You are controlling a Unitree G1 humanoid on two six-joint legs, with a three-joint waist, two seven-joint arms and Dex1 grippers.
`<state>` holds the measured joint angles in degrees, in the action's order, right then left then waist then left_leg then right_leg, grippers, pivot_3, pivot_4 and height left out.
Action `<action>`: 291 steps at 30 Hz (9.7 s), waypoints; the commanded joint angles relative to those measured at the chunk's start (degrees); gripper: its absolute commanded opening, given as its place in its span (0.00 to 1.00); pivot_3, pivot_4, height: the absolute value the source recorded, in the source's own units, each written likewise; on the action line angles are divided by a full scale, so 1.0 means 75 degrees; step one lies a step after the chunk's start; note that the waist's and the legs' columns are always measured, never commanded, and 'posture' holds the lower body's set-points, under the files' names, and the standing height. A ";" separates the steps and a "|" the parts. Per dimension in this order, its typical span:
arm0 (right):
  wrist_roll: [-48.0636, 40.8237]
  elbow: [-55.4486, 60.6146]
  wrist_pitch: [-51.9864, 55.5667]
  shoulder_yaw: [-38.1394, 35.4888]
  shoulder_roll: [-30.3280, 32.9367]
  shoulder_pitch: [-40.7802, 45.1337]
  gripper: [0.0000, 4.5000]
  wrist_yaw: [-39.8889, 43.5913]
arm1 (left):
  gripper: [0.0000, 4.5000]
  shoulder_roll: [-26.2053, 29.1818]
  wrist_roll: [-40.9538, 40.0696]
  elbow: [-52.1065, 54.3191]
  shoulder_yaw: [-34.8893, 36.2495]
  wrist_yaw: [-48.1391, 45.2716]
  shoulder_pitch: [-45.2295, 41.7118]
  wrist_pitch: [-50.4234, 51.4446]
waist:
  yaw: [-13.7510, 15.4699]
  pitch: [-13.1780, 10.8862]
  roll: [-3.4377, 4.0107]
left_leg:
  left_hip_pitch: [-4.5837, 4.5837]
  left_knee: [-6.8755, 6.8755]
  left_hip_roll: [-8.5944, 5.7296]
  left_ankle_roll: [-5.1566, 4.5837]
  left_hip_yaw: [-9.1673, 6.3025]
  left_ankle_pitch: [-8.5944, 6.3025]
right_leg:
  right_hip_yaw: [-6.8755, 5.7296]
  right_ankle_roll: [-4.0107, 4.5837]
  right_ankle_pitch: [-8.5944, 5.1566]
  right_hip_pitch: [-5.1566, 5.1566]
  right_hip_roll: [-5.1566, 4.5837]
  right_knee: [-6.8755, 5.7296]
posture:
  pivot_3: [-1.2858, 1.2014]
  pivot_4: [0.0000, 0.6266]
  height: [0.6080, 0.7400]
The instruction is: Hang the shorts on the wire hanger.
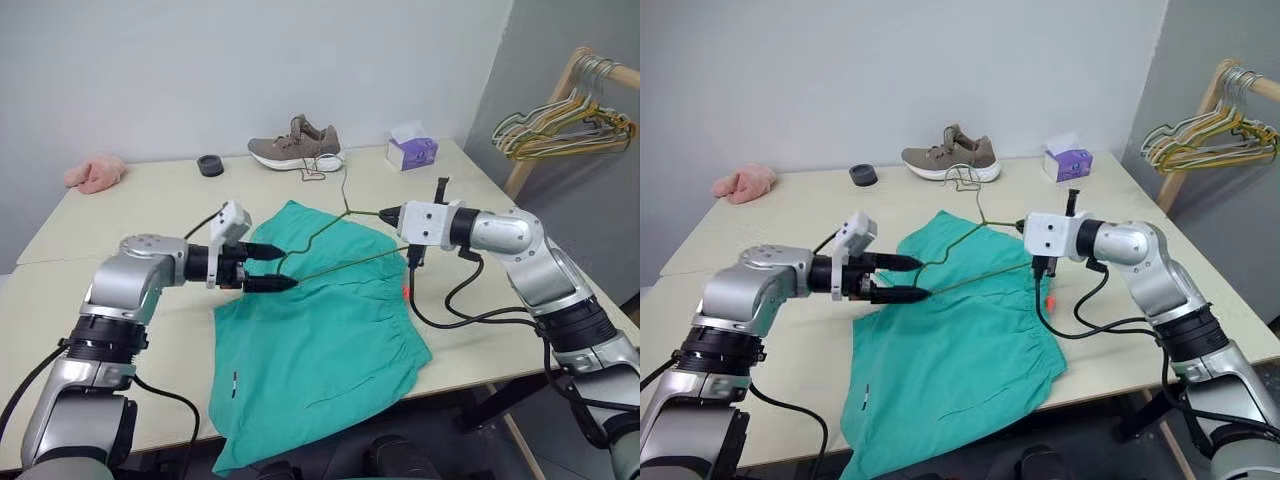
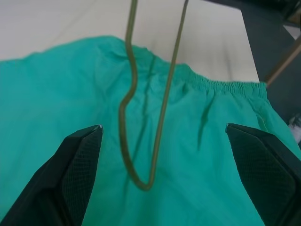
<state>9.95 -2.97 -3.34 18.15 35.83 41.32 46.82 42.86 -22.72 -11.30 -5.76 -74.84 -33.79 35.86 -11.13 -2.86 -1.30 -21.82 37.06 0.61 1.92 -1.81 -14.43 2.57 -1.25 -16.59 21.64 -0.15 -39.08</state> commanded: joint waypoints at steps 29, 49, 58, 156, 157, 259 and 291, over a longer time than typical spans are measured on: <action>-0.1350 0.2291 0.1811 -0.0849 0.0525 -0.0728 0.70 0.1394 | 0.00 0.0136 0.0241 0.0962 -0.0008 0.0371 0.0589 -0.0405 | 0.0025 0.0000 0.0000 | 0.0000 0.0003 0.0004 0.0000 -0.0011 0.0000 | -0.0008 0.0011 0.0006 -0.0003 0.0000 -0.0002 | 0.45 0.00 1.00; -0.2026 0.2385 0.5726 0.0653 0.0893 -0.0527 0.78 0.2128 | 0.00 0.0694 0.1747 0.1937 -0.0765 0.0216 0.0618 -0.2254 | 0.0011 0.0000 0.0001 | 0.0010 0.0003 0.0008 -0.0003 0.0002 0.0001 | -0.0001 -0.0010 -0.0007 -0.0012 0.0016 0.0008 | 0.45 0.00 1.00; -0.2178 0.2242 0.6136 0.0661 0.0714 -0.0507 0.08 0.2066 | 0.00 0.0658 0.1731 0.2012 -0.0760 0.0238 0.0740 -0.2274 | 0.0016 0.0000 0.0001 | 0.0011 0.0002 0.0010 -0.0003 -0.0005 0.0001 | -0.0006 -0.0010 -0.0007 -0.0012 0.0016 0.0006 | 0.45 0.00 1.00; -0.7152 0.0258 1.2779 -0.4207 -0.1133 -0.1910 0.00 -0.2542 | 0.51 -0.0330 0.0972 0.0284 0.0958 0.1908 0.1781 -0.3569 | 0.0094 0.0018 -0.0003 | 0.0008 0.0000 0.0014 -0.0004 0.0012 0.0000 | 0.0007 -0.0012 -0.0008 -0.0016 0.0026 0.0013 | 0.46 0.00 1.00; -0.7191 0.0242 1.2779 -0.4274 -0.1313 -0.1789 0.00 -0.2623 | 0.51 -0.0364 0.0959 0.0300 0.0968 0.1955 0.1772 -0.3555 | 0.0106 0.0018 -0.0003 | 0.0009 0.0000 0.0015 -0.0004 0.0012 0.0000 | 0.0007 -0.0012 -0.0008 -0.0016 0.0026 0.0012 | 0.45 0.00 1.00; -0.4124 0.2816 0.9646 -0.1928 -0.2502 -0.3249 0.39 -0.2841 | 0.00 -0.0177 0.1181 -0.0661 0.0482 0.0271 -0.0119 -0.2694 | -0.0002 0.0030 -0.0005 | -0.0005 0.0014 0.0008 -0.0003 -0.0007 0.0001 | -0.0005 -0.0014 -0.0006 -0.0003 0.0016 -0.0004 | 0.44 0.00 1.00; -0.4326 0.1288 0.8237 -0.3049 -0.0923 -0.2349 0.01 -0.2799 | 0.00 0.0757 -0.2546 0.0057 0.2333 0.0138 -0.0206 0.1773 | -0.0001 0.0027 -0.0001 | -0.0002 0.0001 0.0013 -0.0003 0.0000 0.0001 | 0.0001 -0.0013 -0.0007 0.0002 0.0030 0.0000 | 0.45 0.00 1.00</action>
<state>-24.18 8.42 57.79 -1.43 27.32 24.28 28.71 47.63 -38.79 -10.35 5.05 -74.38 -33.52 48.71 -11.13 -2.66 -1.30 -21.84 37.07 0.72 1.89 -1.81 -14.42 2.58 -1.35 -16.64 21.65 0.07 -39.08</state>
